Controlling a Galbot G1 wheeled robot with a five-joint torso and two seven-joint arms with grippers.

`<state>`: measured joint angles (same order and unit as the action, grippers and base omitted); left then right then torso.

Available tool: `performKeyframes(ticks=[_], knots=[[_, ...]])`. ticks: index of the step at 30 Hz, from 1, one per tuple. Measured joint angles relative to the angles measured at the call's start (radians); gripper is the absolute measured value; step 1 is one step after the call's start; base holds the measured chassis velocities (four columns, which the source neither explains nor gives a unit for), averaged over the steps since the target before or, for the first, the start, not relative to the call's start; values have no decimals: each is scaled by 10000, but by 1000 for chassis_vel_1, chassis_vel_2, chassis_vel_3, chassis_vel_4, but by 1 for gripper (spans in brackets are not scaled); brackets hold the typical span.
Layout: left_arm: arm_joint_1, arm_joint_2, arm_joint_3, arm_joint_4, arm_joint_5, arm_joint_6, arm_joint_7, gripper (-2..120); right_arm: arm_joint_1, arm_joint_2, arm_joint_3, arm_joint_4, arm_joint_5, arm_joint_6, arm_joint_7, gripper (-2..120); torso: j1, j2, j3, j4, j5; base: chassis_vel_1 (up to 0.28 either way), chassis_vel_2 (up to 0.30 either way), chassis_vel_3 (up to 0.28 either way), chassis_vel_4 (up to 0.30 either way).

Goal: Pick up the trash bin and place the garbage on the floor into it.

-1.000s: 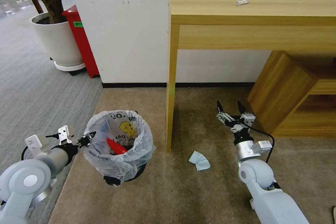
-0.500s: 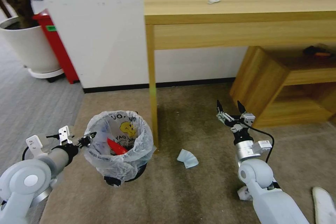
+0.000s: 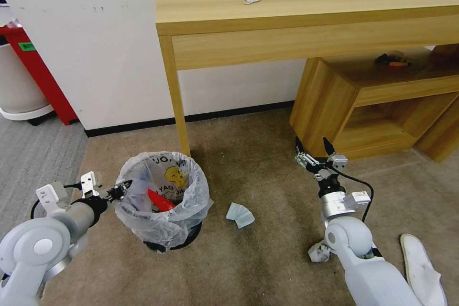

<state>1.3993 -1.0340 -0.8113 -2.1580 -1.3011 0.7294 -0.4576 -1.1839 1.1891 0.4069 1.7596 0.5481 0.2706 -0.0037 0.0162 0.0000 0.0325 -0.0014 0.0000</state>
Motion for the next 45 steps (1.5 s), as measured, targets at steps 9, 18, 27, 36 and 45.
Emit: performKeyframes(ticks=[9, 18, 27, 36, 45], knots=[[785, 257, -225, -407, 173, -379, -144, 3, 62, -29, -5, 5, 6, 0, -14, 100, 0, 0, 0, 1, 0, 0, 0, 0, 0], [1746, 203, -764, -1563, -543, -488, -508, 3, 129, -43, -16, -130, 9, 55, -91, 100, 0, 0, 0, 0, 1, 0, 0, 0, 0], [2742, 129, -772, -1840, -427, -1182, -932, 3, 242, -96, 22, -180, 61, 110, -140, 100, 0, 0, -1, 1, -1, 0, 0, 0, 0], [3605, -197, -777, -2402, -48, -1743, -1150, 3, 284, -113, 21, -225, 95, 164, -180, 100, 0, 0, -1, 2, 0, 0, 0, 0, 0], [3527, -358, -623, -2794, 108, -1846, -1093, 3, 269, -172, 53, -198, 137, 178, -204, 100, -1, 0, 0, -1, 0, 0, 0, 0, 0]])
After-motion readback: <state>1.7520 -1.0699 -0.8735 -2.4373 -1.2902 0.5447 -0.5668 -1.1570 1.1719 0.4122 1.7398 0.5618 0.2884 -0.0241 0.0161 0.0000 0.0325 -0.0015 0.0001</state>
